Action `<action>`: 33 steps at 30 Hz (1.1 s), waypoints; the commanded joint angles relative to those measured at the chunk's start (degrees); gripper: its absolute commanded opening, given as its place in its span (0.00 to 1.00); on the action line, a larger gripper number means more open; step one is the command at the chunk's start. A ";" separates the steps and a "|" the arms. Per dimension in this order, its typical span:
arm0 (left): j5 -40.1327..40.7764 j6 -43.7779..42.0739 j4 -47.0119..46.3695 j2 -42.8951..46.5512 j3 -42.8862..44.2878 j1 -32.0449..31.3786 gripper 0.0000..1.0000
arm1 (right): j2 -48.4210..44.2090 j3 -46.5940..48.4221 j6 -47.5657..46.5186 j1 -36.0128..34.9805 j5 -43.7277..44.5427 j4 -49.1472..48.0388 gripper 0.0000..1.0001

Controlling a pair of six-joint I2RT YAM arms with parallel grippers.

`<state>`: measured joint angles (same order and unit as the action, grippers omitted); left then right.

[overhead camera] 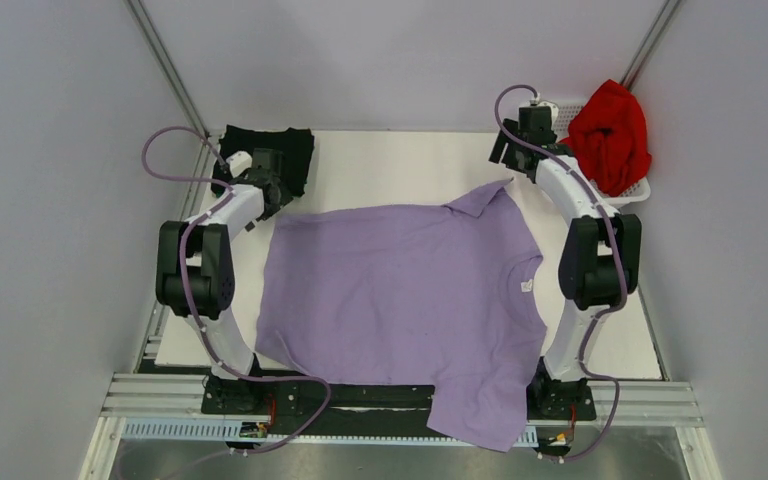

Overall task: Fold and stack the t-shirts
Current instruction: Flatten out the tshirt

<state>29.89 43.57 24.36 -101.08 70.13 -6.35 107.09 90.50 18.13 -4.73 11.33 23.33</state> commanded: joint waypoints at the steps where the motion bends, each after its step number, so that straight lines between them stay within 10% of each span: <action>1: -4.48 -1.07 -4.50 0.90 7.98 1.86 0.99 | -0.24 9.48 0.37 -0.19 -3.04 -1.59 0.97; 15: -30.78 -3.49 -16.30 23.69 -16.52 0.05 1.00 | -13.28 -22.72 16.03 -0.47 -24.59 -9.84 1.00; 33: -31.60 -2.83 -22.88 19.26 -30.60 -1.74 1.00 | 5.98 -14.32 16.87 -2.18 -25.83 -12.80 1.00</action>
<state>-2.13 40.82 4.84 -80.03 39.75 -8.21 111.59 72.86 34.17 -6.37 -14.35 14.68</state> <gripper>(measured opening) 0.997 0.998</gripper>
